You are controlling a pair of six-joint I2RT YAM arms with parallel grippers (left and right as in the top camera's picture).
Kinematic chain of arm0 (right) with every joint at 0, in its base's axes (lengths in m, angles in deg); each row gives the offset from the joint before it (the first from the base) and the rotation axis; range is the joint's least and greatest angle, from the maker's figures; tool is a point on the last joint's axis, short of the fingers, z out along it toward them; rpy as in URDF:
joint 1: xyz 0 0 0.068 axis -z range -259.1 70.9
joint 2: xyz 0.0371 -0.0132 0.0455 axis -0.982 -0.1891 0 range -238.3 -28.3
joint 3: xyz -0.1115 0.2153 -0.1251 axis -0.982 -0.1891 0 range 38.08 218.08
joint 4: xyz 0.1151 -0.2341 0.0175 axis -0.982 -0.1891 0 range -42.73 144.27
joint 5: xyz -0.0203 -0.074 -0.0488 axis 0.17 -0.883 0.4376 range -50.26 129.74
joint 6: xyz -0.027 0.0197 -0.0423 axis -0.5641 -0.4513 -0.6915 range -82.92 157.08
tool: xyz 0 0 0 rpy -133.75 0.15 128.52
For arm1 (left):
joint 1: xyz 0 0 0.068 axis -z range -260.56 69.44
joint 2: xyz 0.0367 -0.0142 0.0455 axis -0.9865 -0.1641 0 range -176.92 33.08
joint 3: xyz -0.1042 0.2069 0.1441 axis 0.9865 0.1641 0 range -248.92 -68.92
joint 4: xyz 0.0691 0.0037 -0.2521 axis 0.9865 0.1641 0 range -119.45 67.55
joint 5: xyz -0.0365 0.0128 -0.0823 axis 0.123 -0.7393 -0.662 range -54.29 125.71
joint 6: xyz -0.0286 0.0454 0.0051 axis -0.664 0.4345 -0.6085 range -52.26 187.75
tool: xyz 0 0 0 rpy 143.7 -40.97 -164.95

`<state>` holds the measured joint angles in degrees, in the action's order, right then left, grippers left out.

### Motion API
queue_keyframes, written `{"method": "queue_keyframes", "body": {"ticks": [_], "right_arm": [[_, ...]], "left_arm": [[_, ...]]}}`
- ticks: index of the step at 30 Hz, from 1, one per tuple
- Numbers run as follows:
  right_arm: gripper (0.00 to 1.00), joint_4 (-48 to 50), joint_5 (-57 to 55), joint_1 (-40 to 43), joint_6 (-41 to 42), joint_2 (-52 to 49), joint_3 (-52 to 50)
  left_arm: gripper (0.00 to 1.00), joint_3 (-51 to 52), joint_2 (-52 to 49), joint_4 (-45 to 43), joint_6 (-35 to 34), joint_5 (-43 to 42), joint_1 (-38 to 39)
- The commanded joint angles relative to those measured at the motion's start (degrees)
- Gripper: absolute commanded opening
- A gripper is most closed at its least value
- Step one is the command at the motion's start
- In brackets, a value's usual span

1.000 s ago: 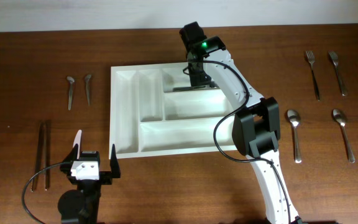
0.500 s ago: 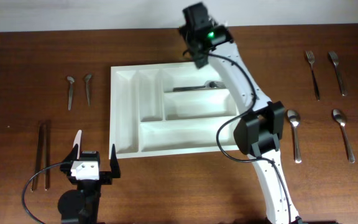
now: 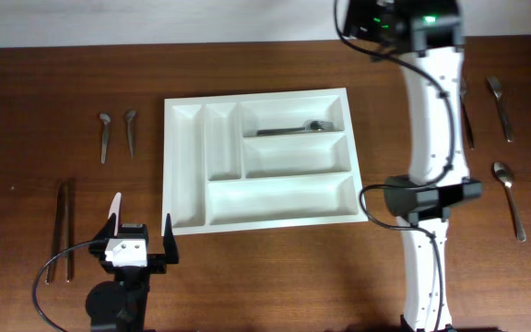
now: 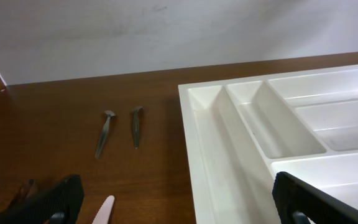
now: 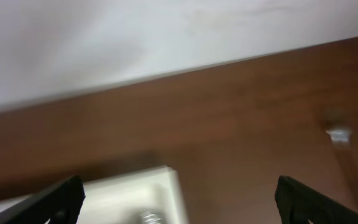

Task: Pack container
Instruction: 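Move the right gripper back over the remaining forks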

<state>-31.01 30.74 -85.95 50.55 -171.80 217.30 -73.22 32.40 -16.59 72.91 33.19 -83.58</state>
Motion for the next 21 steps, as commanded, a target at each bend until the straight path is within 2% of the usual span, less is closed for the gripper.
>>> {"method": "queue_keyframes", "body": {"ticks": [1,5,11,14,21], "right_arm": [[0.99,-5.1,-0.7,3.5,-13.2,1.9,0.8],[0.99,-12.1,-0.7,8.4,-16.7,1.9,0.7],[0.99,-12.1,10.8,16.4,-25.8,2.0,0.4],[0.99,-12.0,11.8,20.2,-30.7,2.0,-0.7],[0.99,-6.1,13.6,28.7,-31.7,0.2,-7.9]], "left_arm": [[0.99,0.3,0.4,0.0,0.9,0.6,-0.1],[0.99,0.3,0.4,0.0,0.9,0.6,-0.1],[0.99,0.3,0.4,0.0,0.9,0.6,-0.1],[0.99,0.3,0.4,0.0,0.9,0.6,-0.1],[0.99,0.3,0.4,0.0,0.9,0.6,-0.1]]}}
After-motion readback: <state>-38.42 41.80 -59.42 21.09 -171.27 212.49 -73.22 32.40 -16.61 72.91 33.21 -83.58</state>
